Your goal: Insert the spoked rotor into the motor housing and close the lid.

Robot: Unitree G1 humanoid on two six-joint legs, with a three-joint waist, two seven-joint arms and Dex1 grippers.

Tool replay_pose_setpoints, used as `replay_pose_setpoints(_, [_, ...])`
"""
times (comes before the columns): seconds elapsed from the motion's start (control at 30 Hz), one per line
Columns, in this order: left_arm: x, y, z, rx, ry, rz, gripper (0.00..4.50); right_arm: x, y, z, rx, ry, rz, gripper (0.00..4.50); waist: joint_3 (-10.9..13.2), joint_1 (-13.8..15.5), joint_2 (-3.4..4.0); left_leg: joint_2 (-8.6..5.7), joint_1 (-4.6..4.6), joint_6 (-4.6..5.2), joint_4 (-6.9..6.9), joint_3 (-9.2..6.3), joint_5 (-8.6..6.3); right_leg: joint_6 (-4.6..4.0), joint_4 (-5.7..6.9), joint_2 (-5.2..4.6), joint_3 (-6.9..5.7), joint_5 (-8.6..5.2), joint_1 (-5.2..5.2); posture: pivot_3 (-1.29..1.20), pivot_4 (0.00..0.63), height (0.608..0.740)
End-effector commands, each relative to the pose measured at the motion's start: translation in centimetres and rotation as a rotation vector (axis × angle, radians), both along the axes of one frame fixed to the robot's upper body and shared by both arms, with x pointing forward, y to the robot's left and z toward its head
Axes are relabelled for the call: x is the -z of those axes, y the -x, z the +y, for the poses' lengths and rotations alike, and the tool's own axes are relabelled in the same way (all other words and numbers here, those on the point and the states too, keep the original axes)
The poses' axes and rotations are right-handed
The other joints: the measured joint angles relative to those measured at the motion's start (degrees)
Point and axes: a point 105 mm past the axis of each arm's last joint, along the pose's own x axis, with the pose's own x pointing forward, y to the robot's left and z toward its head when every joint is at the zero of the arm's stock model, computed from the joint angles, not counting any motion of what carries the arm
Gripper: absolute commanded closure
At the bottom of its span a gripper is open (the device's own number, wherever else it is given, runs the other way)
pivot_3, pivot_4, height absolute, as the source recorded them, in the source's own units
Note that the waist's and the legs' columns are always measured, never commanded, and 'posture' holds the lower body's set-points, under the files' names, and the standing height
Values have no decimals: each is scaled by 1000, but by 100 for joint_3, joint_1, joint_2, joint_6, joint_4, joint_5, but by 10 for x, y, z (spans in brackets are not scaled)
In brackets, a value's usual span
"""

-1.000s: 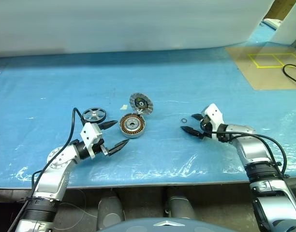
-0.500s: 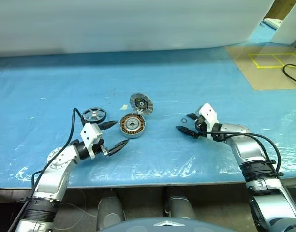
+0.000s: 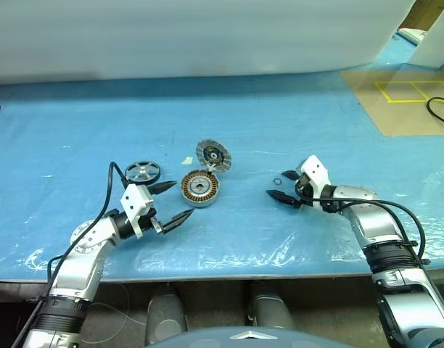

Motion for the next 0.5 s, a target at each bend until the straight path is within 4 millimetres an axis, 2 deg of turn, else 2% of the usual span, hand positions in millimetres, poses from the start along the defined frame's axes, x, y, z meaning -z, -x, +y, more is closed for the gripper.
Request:
replay_pose_setpoints(0.03, [-6,-1,3,-2,-4,-24,0,6,3,-3,6,13,17,160,0,1,0,0,0,0,0,0,0,0,0,0,0,0,0,0,150,740])
replay_pose_setpoints(0.5, [-6,-1,2,1,-7,-26,0,10,7,-13,9,24,28,160,0,10,0,0,-1,0,-8,0,0,0,-12,0,-3,0,4,0,150,740])
